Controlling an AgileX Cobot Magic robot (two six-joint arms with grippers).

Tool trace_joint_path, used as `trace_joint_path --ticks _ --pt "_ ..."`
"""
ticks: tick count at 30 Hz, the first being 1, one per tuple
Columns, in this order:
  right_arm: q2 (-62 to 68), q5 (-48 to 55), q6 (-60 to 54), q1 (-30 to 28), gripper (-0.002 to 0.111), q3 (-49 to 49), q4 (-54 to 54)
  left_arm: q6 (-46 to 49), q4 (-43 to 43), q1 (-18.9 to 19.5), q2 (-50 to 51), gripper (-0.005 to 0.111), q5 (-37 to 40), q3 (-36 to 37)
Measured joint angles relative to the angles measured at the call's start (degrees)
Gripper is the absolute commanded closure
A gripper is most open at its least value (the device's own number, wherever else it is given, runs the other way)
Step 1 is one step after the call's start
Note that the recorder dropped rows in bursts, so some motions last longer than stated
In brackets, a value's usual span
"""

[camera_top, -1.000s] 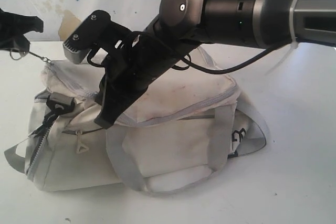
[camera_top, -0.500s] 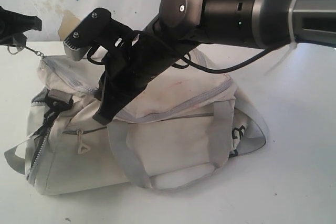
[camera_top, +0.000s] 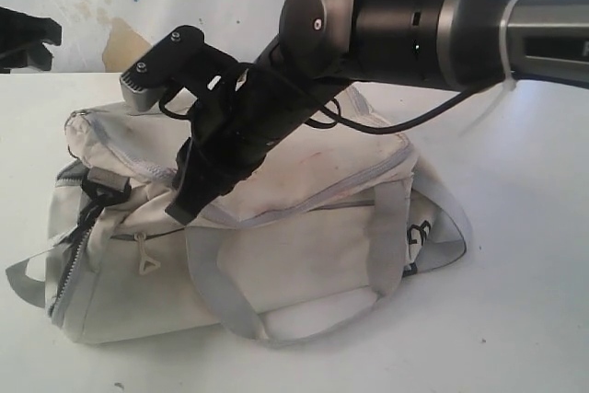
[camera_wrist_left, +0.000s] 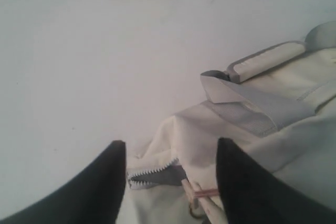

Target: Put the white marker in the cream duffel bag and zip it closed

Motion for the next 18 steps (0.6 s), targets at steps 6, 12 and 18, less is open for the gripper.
trace_joint_path --ticks 6,12,18 --pt "0.2 -0.2 6.6 0.0 0.043 0.0 -1.0 0.2 -1.3 0.0 0.0 0.033 3.8 0.0" --pt "-0.4 0.4 25.6 -0.1 0.043 0.0 -10.4 0.2 -2.3 0.0 -0.9 0.036 7.4 0.0" --pt "-2.2 7.0 43.1 -3.8 0.051 -0.1 -16.1 -1.8 -2.6 0.0 -3.3 0.055 9.4 0.0"
